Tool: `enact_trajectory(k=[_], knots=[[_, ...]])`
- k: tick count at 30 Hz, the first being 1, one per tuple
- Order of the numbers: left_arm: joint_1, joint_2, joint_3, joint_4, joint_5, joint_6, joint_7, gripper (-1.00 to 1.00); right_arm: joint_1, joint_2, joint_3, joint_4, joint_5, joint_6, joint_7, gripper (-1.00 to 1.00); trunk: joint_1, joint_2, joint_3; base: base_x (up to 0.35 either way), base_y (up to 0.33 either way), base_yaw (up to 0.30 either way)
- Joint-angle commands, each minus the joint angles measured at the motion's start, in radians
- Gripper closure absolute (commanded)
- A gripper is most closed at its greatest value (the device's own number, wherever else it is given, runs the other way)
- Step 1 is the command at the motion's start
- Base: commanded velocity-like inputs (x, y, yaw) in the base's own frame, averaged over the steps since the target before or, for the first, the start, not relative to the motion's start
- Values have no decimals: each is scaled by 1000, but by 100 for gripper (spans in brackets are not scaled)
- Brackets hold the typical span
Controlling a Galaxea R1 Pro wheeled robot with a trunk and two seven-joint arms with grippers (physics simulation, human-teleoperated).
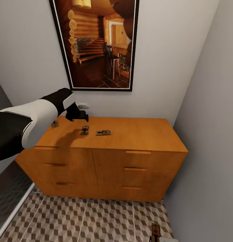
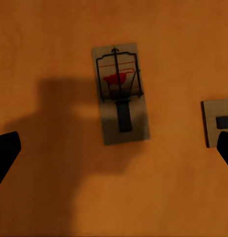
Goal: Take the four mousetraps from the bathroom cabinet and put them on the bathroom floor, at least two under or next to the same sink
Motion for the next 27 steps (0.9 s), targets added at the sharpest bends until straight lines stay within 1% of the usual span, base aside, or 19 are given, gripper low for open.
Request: enact_trajectory(k=[1, 5, 8, 19, 27], knots=[[-1, 0, -7, 2, 11, 1, 12, -100, 0, 0, 8, 1, -3, -2, -4, 100, 0, -1, -1, 1, 0, 0], [2, -1, -7, 4, 11, 1, 52, -100, -1, 0, 8, 1, -3, -2, -4, 100, 0, -1, -1, 0, 0, 0], [2, -2, -7, 4, 11, 1, 61, -100, 0, 0, 8, 1, -3, -1, -4, 100, 0, -1, -1, 0, 0, 0], [4, -6, -7, 3, 13, 1, 67, -100, -1, 0, 8, 1, -3, 0, -4, 100, 0, -1, -2, 0, 0, 0], [4, -18, -7, 3, 13, 1, 67, -100, -1, 0, 9, 1, -3, 0, -4, 100, 0, -1, -10, 0, 0, 0]])
